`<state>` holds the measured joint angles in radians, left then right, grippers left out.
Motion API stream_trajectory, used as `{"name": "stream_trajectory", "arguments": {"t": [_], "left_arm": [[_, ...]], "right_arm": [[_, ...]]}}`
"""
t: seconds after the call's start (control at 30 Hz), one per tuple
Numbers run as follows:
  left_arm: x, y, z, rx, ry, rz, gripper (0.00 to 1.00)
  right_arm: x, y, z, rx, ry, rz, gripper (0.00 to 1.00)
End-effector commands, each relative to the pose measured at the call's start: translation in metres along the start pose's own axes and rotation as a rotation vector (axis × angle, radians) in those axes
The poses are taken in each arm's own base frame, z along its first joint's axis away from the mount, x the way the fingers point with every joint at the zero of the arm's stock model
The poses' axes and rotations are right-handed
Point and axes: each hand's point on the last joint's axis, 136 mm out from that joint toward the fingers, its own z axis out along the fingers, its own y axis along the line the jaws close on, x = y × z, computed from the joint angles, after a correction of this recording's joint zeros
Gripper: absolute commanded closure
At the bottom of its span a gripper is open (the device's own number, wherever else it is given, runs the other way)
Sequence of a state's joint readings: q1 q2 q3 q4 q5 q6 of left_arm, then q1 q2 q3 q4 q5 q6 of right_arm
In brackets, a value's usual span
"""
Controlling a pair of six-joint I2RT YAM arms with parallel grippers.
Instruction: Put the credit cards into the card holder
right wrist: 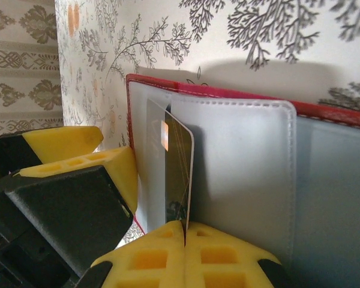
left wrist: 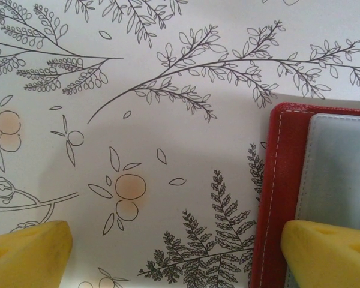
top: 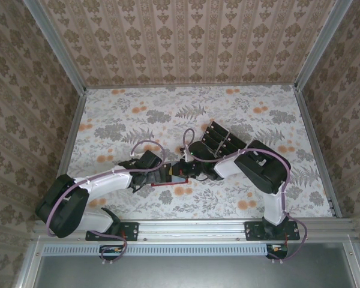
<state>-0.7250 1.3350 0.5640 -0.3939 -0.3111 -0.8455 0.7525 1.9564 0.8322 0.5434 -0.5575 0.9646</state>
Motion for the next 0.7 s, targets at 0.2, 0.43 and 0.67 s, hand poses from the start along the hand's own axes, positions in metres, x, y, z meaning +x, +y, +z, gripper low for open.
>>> {"name": "stream_trajectory", "arguments": {"t": [0.2, 0.43, 0.67], "left_arm": [[0.015, 0.014, 0.002, -0.035, 0.048, 0.004, 0.0], [-0.008, 0.012, -0.016, 0.002, 0.002, -0.037, 0.0], [-0.01, 0.025, -0.019, 0.004, -0.01, -0.094, 0.0]], "right_arm": [[0.018, -0.024, 0.01, 0.125, 0.073, 0.033, 1.0], [0.009, -0.008, -0.005, 0.168, 0.059, -0.022, 0.72], [0.001, -0.002, -0.014, 0.22, 0.044, -0.055, 0.63]]}}
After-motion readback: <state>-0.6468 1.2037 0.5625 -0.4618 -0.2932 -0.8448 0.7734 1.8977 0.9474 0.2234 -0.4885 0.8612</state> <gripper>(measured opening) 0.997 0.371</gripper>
